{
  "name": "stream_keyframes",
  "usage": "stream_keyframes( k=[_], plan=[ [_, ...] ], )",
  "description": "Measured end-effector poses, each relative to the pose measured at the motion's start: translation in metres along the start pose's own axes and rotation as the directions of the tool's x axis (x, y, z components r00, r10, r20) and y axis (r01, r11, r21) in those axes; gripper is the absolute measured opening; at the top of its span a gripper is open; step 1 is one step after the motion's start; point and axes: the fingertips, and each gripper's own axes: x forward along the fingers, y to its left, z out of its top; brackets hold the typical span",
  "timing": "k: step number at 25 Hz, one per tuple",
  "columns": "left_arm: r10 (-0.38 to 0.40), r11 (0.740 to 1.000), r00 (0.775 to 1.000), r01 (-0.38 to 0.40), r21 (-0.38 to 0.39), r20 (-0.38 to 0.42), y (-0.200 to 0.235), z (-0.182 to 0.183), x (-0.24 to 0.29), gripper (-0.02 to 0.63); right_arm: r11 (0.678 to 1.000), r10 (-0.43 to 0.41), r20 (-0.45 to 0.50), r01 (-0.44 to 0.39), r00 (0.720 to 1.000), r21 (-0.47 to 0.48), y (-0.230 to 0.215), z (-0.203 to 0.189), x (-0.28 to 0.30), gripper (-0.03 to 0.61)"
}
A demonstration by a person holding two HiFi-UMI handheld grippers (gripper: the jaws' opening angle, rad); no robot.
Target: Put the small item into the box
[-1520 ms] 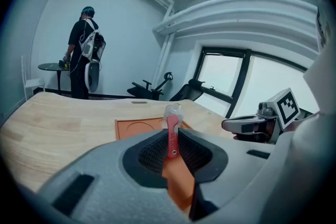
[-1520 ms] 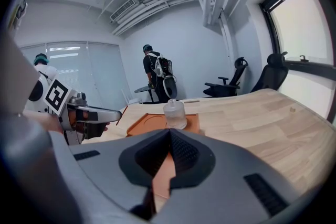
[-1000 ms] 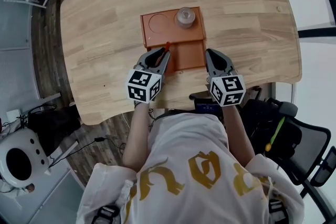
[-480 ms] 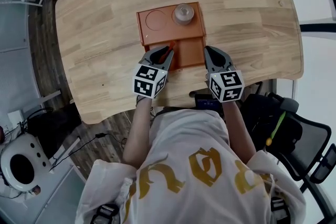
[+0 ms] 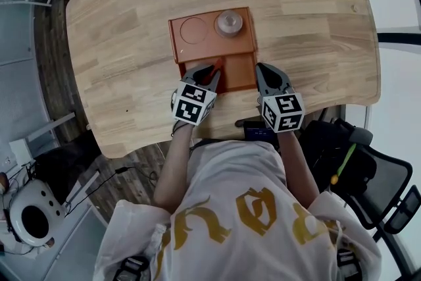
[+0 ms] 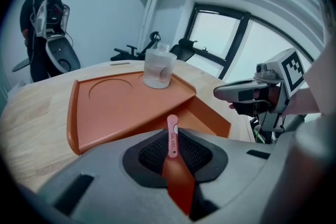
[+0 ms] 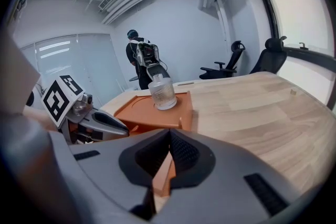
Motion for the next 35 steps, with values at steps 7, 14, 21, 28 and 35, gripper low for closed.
stream_keyframes(
  k=[7,14,21,28,35],
  plan=[
    [0.002,0.998,0.996,0.003,0.057,-0.093,-0.002,-0.012,0.018,0.060,1.000,-0.003,-0.013,0.003,1.000,0.011,-0.010,-0.002,0.005,0.011],
    [0.025,0.990,0.983,0.002,0.142,-0.183,-0.005,-0.022,0.031,0.060,1.000,0.001,-0.020,0.000,1.000,0.029,-0.015,-0.006,0.004,0.012],
    [0.030,0.986,0.976,0.006,0.164,-0.214,-0.004,-0.026,0.041,0.060,0.999,-0.007,-0.028,0.009,1.000,0.050,-0.025,-0.010,0.003,0.011],
    [0.041,0.988,0.977,-0.009,0.155,-0.208,0.000,-0.025,0.045,0.060,0.998,-0.002,-0.032,0.004,0.999,0.057,-0.023,-0.010,0.005,0.011],
    [0.028,0.991,0.979,0.000,0.136,-0.203,0.003,-0.024,0.048,0.060,0.998,0.003,-0.033,-0.001,0.999,0.056,-0.021,-0.009,0.008,0.011]
  ],
)
